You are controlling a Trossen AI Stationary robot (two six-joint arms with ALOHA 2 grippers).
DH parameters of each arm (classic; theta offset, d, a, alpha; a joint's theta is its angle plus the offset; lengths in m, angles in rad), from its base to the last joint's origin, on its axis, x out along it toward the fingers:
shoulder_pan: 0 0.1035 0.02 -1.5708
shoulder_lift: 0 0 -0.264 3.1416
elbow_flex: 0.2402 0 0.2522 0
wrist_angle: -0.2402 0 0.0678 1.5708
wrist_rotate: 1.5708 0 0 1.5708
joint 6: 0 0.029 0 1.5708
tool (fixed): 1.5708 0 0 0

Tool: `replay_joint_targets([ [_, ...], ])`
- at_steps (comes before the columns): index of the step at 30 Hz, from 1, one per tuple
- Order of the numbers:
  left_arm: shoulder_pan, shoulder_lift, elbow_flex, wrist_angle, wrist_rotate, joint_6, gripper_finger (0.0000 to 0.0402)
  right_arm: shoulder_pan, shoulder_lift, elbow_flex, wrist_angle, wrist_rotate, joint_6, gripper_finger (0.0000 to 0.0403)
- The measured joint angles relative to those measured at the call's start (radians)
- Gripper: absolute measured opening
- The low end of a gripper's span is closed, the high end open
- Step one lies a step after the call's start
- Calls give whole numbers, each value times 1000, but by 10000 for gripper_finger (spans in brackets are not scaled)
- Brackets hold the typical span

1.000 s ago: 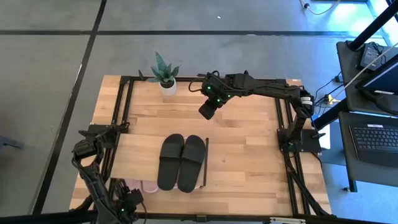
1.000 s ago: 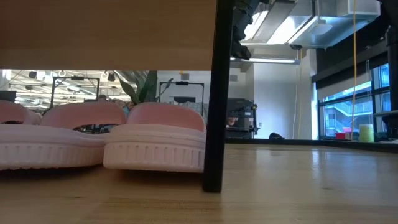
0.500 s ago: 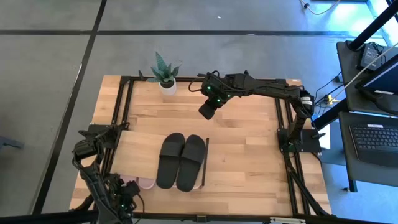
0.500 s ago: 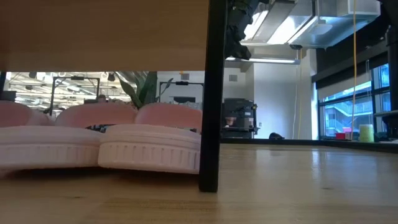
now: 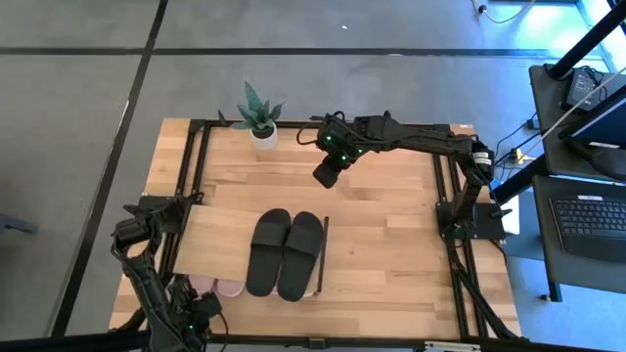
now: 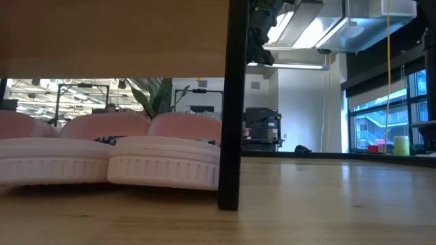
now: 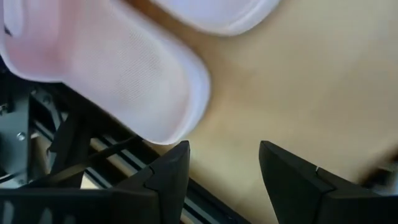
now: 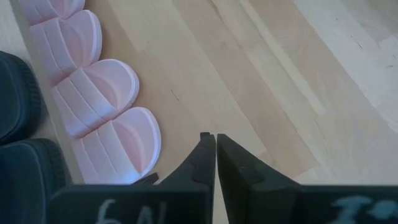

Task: Pick and place slides into the shelf
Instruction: Return to Home Position

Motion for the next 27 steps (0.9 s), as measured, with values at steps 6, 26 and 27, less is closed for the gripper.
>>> replay_joint_targets([
  [6, -7, -85, 97, 7, -87, 7, 185, -3, 0, 0, 0, 0, -1, 19],
  [26, 147, -578, 182, -58, -671, 73, 185, 5, -30, 7, -233, -1, 48, 19],
  [27, 171, -608, 182, -58, -695, 110, 185, 9, -39, 18, -232, 0, 44, 19],
])
